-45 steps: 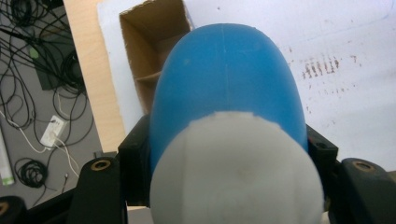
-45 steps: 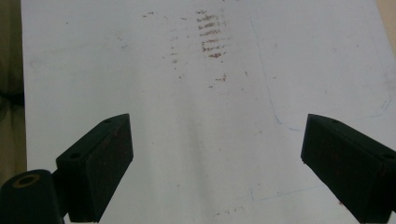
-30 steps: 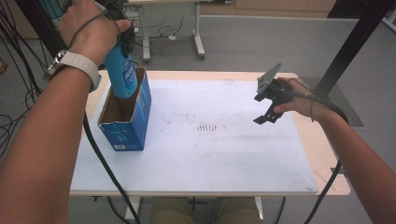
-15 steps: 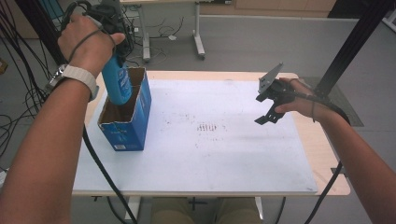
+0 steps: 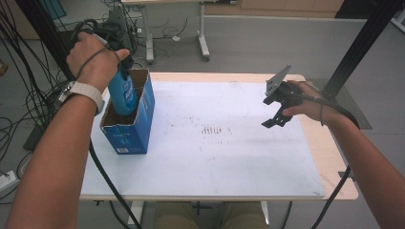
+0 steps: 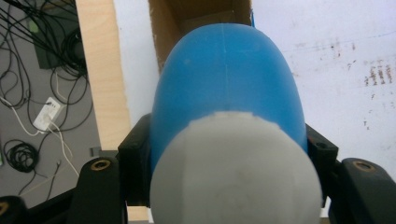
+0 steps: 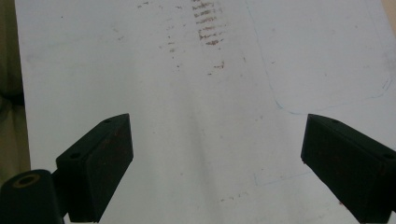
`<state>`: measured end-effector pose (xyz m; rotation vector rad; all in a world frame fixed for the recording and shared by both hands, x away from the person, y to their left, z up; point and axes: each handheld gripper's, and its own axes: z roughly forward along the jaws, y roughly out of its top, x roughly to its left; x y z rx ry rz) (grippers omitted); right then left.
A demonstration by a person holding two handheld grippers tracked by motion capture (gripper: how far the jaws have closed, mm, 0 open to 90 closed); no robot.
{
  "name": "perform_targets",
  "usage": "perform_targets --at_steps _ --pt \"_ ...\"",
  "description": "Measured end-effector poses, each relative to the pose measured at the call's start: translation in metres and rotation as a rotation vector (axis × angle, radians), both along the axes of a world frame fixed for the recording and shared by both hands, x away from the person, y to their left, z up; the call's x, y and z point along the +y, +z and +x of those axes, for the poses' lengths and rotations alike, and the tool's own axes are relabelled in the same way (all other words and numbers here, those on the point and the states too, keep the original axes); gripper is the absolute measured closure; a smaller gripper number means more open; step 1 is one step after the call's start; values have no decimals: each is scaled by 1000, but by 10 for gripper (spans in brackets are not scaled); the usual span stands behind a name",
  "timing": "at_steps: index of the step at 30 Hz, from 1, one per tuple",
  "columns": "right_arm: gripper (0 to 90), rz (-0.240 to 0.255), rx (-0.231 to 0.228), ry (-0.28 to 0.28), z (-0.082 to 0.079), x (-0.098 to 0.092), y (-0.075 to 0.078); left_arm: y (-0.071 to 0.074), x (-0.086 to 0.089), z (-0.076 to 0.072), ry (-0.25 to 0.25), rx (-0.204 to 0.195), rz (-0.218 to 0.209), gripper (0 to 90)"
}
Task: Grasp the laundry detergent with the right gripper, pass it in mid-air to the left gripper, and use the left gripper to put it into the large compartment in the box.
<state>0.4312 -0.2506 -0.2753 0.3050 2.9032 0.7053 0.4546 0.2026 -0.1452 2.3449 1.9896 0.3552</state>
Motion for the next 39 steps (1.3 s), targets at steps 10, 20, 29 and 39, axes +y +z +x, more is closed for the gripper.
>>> perform_targets --at_steps 10,20,29,39 --pt "93 0 4 -6 -1 -1 -1 -31 3 1 -9 19 -9 374" --pt "93 -1 6 -8 -2 -1 -2 -51 6 0 -9 25 -4 374" --pt "93 -6 7 -9 -2 -2 -3 -64 7 0 -12 24 -2 374" --pt "93 -7 7 -13 -3 -2 -3 -76 8 -1 -16 26 6 373"
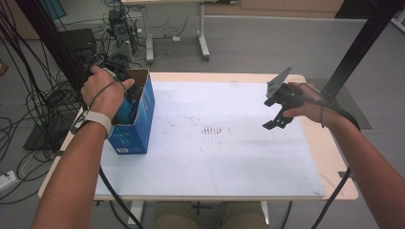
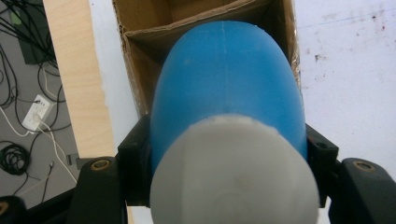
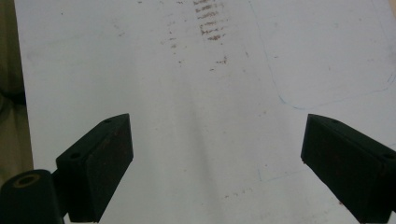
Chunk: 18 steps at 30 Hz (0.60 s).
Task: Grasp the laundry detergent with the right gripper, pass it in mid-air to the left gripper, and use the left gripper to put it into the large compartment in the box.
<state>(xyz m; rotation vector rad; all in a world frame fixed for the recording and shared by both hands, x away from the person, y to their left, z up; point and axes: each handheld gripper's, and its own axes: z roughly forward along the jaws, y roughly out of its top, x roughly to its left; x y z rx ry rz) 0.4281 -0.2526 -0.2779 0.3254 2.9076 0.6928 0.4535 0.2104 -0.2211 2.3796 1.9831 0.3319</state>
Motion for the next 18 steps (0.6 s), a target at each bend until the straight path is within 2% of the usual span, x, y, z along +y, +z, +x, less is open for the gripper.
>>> perform_targets --at_steps 8,18 --pt "93 2 4 -2 -1 0 -1 -12 0 -1 0 -10 1 373" --pt "93 1 6 -8 -2 -2 -3 -27 2 -1 -5 3 5 372"
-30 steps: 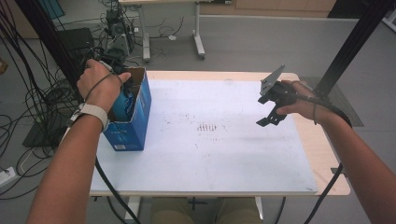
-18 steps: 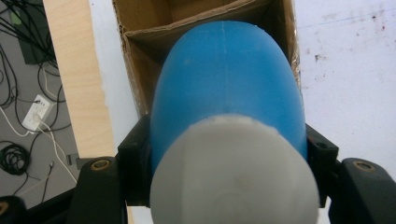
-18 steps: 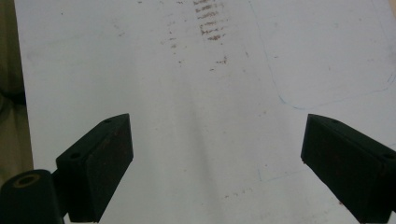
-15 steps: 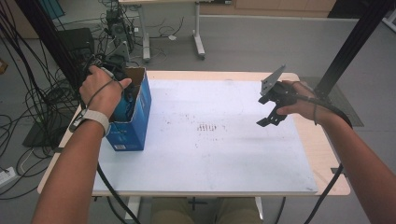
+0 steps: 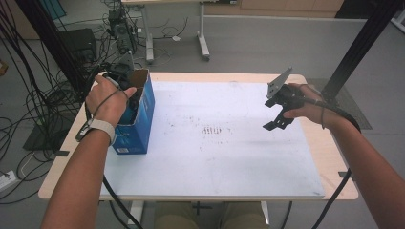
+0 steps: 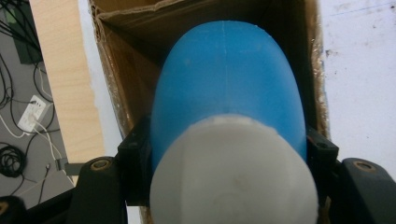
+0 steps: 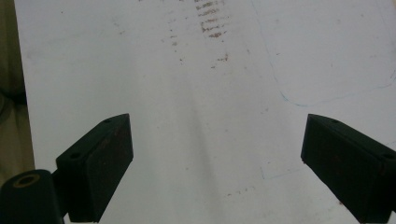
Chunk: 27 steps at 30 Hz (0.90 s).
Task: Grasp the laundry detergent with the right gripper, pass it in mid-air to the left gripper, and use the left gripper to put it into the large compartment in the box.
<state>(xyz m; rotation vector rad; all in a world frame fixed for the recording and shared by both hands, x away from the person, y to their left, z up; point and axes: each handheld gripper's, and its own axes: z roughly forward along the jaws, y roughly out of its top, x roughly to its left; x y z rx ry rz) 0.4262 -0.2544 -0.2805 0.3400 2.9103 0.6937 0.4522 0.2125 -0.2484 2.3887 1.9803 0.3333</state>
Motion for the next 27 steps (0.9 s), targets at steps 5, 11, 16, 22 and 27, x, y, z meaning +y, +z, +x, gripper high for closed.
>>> perform_targets --at_steps 5,11,16,22,27 --pt "93 1 1 0 0 0 -1 -7 1 -1 -1 -1 3 372" --pt "93 -1 0 1 0 1 -1 -15 1 -1 -4 5 4 372" --pt "93 0 4 0 0 0 -2 -22 1 -1 -8 12 11 371" --pt "93 2 5 -4 0 -1 -2 -24 2 -1 -9 13 7 371" --pt "93 4 3 -7 0 -2 -1 -24 2 -2 -8 16 8 370"
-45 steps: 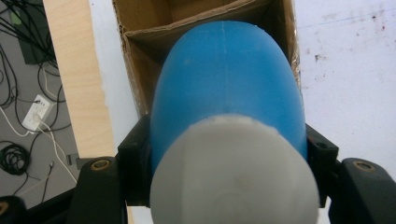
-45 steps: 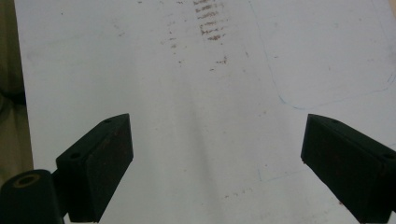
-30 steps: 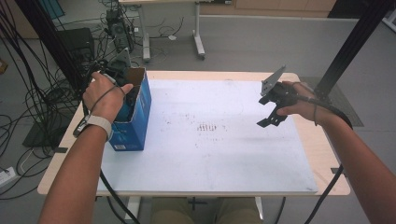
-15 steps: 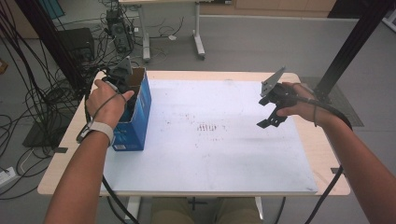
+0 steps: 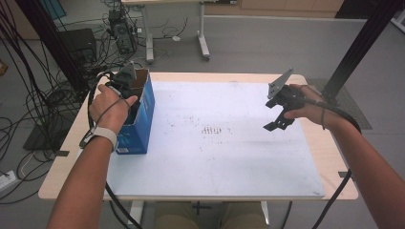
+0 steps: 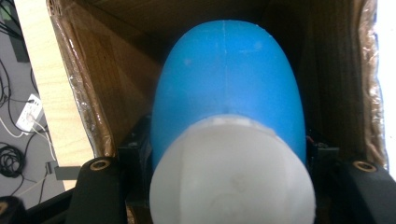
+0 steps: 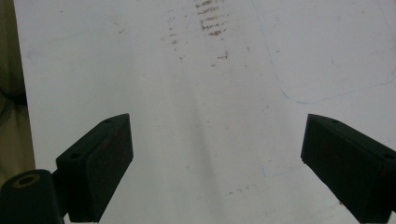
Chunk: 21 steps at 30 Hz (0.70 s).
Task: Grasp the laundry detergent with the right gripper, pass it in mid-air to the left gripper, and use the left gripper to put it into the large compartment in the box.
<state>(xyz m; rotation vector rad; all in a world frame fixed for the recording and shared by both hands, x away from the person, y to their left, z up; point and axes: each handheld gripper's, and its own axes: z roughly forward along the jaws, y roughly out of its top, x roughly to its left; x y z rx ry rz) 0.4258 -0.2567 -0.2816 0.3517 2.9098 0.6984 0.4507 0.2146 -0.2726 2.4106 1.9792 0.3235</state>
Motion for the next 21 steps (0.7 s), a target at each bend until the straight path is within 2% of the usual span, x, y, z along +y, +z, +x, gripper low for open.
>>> perform_targets --at_steps 21 --pt "93 -8 -4 6 -2 2 1 0 4 -1 5 -5 -13 367"
